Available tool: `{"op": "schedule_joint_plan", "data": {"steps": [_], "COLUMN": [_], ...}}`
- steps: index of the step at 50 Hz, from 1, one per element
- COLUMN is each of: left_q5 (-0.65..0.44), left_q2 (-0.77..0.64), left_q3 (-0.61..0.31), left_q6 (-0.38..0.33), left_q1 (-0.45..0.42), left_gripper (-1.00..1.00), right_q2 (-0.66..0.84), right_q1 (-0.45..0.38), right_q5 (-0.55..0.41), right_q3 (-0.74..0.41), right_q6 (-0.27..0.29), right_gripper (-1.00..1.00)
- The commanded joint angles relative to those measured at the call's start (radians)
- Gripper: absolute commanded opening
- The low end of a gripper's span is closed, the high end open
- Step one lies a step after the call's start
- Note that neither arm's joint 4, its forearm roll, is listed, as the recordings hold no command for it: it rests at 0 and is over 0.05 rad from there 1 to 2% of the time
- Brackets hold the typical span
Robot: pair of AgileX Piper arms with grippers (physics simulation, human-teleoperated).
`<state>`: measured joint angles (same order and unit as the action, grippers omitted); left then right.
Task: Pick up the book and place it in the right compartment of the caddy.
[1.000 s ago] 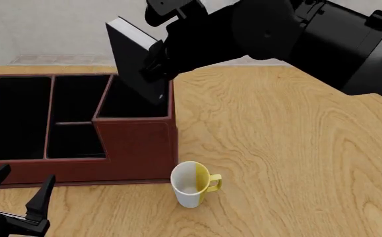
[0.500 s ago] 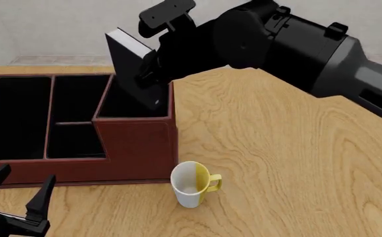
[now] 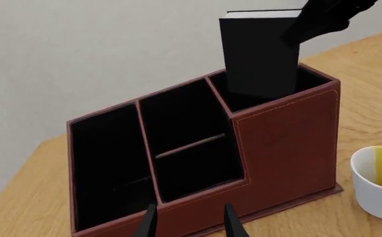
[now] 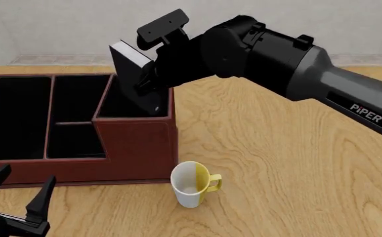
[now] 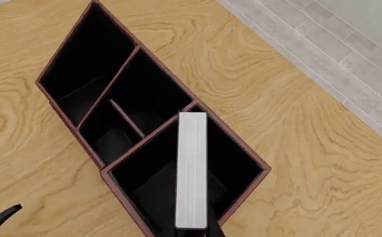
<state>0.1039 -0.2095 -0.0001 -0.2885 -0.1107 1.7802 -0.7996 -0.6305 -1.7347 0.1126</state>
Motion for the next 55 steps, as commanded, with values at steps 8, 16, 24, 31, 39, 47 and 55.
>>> {"op": "schedule_joint_plan", "data": {"steps": [8,16,24,31,39,47,55], "left_q5": [-0.003,-0.005,0.002,0.013,0.005,0.014,0.004], "left_q2": [0.002,0.004,-0.004,-0.014,-0.007,-0.016,-0.007], "left_q3": [0.000,0.000,0.000,0.000,0.000,0.000,0.000], "left_q6": [-0.001,-0.002,-0.001,-0.001,-0.003,-0.003,-0.001], "left_q1": [-0.001,-0.003,-0.003,-0.003,-0.004,-0.004,-0.004], "left_gripper": [1.00,1.00,1.00,1.00,1.00,1.00,1.00], "right_q2": [0.020,0.039,0.053,0.061,0.068,0.077,0.090], "right_q1": [0.007,0.010,0.000,0.006,0.008,0.010,0.010], "right_q5": [0.035,0.029,0.034,0.044,0.056,0.072,0.090], "right_q3": [0.017,-0.001,0.004,0.014,0.028,0.047,0.069], "right_q6": [-0.027,-0.028,-0.041,-0.041,-0.044,-0.047,-0.048], "right_gripper": [-1.00,-1.00,-1.00,-1.00,-1.00,-1.00,-1.00]}}
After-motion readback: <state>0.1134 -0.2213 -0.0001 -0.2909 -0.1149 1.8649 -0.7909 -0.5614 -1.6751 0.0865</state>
